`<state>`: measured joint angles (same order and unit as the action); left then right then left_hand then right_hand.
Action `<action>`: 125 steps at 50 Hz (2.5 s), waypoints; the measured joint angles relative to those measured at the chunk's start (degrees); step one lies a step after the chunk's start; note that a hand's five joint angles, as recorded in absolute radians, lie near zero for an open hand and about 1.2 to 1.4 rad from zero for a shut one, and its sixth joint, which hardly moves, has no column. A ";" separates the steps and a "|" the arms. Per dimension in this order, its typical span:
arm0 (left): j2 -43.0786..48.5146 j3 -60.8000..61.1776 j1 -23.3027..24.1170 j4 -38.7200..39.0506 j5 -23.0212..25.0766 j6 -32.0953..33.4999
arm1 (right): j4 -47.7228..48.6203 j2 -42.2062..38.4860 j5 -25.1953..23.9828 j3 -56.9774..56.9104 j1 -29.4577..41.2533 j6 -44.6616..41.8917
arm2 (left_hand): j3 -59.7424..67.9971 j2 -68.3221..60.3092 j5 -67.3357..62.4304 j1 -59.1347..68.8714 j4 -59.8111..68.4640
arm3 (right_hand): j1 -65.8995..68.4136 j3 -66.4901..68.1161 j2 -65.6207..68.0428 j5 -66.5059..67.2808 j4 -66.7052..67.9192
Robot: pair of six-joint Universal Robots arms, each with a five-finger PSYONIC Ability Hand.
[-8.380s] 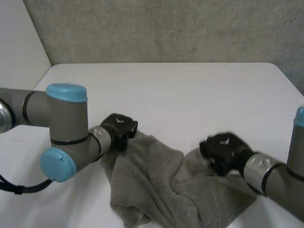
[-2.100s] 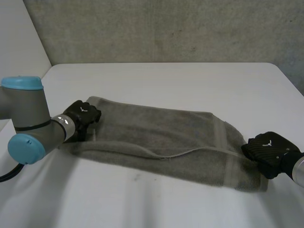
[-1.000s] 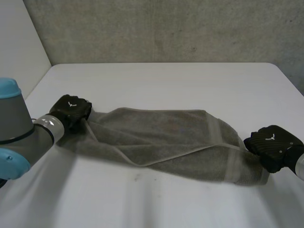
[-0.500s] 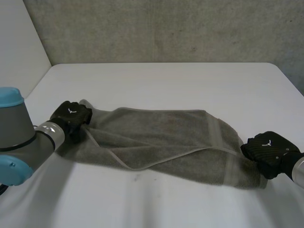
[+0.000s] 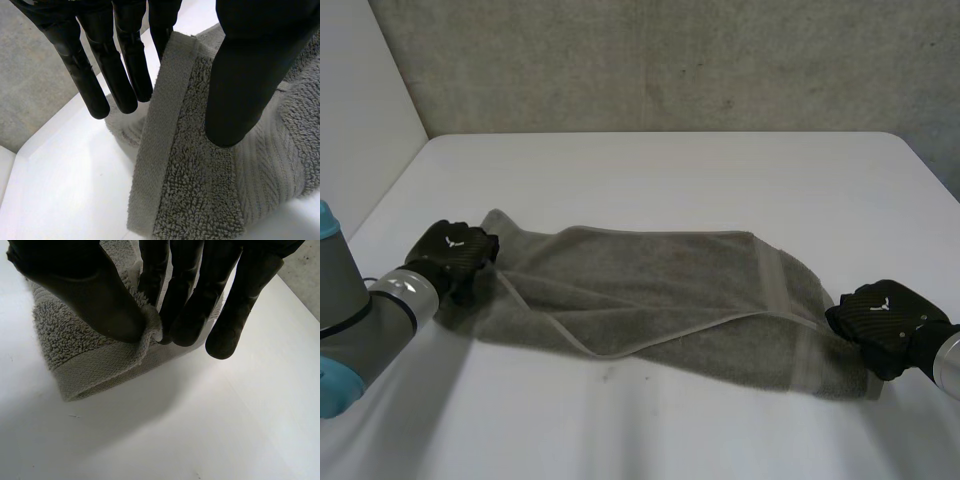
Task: Fold the towel.
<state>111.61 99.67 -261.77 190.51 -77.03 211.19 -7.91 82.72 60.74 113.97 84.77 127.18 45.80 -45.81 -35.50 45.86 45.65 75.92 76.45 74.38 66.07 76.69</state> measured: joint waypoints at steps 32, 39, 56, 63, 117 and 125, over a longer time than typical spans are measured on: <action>-22.35 5.89 -3.04 5.36 0.82 -5.07 | -6.71 11.53 -0.41 -10.66 -2.30 4.37 | 23.84 -23.89 -23.17 22.03 24.09 | 0.00 0.00 0.00 0.00 0.00; -35.64 3.55 -6.39 1.90 1.01 -15.30 | -19.08 16.75 -4.87 -28.38 -5.78 12.37 | 23.85 -23.91 -23.17 22.07 24.10 | 0.00 0.28 0.00 0.00 0.00; -22.66 1.32 -8.13 -8.68 0.77 -20.15 | -37.10 -1.46 -4.51 -45.21 -3.50 3.05 | 23.86 -23.93 -23.17 22.07 24.11 | 0.02 0.28 0.00 0.00 0.00; -5.14 -4.52 -6.58 -8.33 0.22 -20.08 | -37.02 -16.85 5.65 -50.27 5.22 -2.08 | 23.87 -23.93 -23.17 22.07 24.11 | 0.03 0.28 0.00 0.00 0.00; 20.85 -16.07 -1.94 30.91 5.62 -34.87 | 1.37 -42.79 11.19 -55.23 16.27 6.95 | 23.92 -23.97 -23.25 22.08 24.12 | 0.06 0.28 0.00 0.56 0.00; 14.24 -9.70 -7.41 26.35 6.17 -27.32 | -1.18 -32.51 12.12 -49.06 12.24 6.77 | 23.92 -23.97 -23.30 22.08 24.13 | 0.06 0.28 0.00 0.56 0.00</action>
<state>125.85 89.97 -269.18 216.86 -70.86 183.87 -9.09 50.21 72.86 64.90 97.01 133.94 69.72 -69.77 -58.79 67.94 69.78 75.98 76.74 74.38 66.63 76.70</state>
